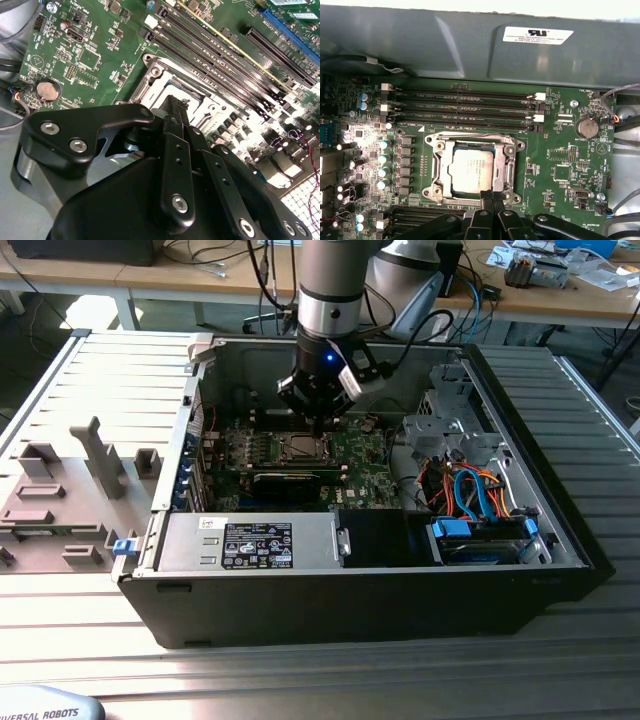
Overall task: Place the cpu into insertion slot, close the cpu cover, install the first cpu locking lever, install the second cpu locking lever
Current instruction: 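Install the second cpu locking lever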
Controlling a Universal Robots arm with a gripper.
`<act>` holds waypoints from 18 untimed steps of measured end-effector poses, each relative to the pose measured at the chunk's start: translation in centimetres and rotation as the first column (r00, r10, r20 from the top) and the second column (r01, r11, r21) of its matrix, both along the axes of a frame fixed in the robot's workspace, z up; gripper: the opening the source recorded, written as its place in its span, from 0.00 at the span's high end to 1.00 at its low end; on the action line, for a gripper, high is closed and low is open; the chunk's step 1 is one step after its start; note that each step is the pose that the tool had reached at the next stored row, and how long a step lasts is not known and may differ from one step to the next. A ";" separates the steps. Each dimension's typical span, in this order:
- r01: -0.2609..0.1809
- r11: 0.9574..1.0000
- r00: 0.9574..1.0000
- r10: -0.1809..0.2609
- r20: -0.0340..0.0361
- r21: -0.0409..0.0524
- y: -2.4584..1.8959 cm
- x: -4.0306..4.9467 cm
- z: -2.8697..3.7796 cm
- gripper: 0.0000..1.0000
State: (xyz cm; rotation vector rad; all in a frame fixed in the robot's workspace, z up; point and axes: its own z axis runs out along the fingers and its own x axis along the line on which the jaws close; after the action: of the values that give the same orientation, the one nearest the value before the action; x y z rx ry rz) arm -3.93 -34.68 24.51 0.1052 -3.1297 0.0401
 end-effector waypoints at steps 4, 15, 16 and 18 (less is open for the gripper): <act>0.000 1.000 1.000 0.000 -0.001 0.000 -0.03 0.39 0.00 0.89; 0.000 1.000 1.000 0.000 -0.002 0.002 -0.77 1.10 -0.05 0.89; 0.000 1.000 1.000 0.000 -0.002 0.002 -0.83 1.11 -0.06 0.89; 0.000 1.000 1.000 0.000 -0.002 0.002 -0.91 1.15 -0.08 0.89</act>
State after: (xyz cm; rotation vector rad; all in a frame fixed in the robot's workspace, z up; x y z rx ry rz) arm -2.78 -35.59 24.44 0.1049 -3.1278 0.0366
